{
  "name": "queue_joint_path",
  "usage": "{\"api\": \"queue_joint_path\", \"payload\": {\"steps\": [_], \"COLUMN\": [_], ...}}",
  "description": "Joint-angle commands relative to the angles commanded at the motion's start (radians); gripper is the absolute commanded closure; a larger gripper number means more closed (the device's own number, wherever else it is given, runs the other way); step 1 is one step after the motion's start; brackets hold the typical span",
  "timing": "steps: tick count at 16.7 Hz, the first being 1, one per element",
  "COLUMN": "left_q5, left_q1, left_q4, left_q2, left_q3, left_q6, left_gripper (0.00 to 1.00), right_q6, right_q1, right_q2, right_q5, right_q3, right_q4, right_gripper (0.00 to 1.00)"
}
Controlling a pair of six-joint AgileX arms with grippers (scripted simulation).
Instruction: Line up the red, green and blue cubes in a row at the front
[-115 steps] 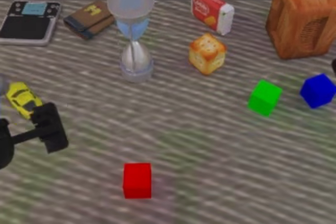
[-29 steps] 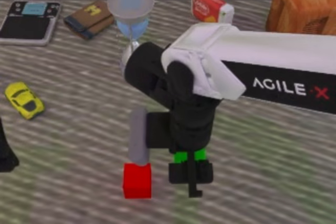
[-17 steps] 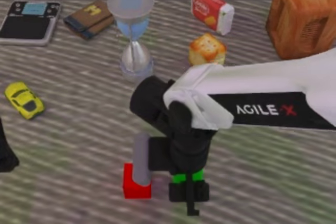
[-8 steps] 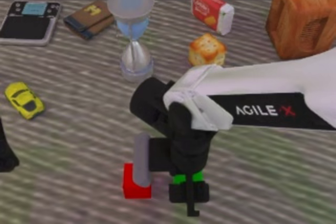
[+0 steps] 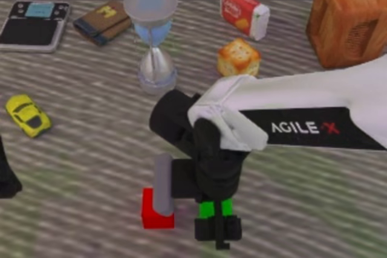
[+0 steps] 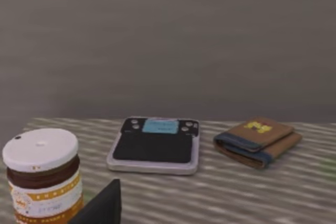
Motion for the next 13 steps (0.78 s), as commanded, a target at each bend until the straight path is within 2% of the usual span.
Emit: {"api": "queue_joint_path", "payload": {"steps": [10,13], "left_q5": [0.000,0.000], "left_q1": [0.000,0.000], "left_q4": [0.000,0.000], "left_q2": [0.000,0.000], "left_q3": [0.000,0.000], "left_q6": [0.000,0.000], "left_gripper": [0.00,0.00], "right_q6": [-0.001,-0.005], "right_q1": [0.000,0.005], "right_q2": [-0.002,-0.027], "right_q5": [0.000,0.000], "right_q3": [0.003,0.051], "right_q4": [-0.004,-0.074], "right_gripper": [0.00,0.00]}}
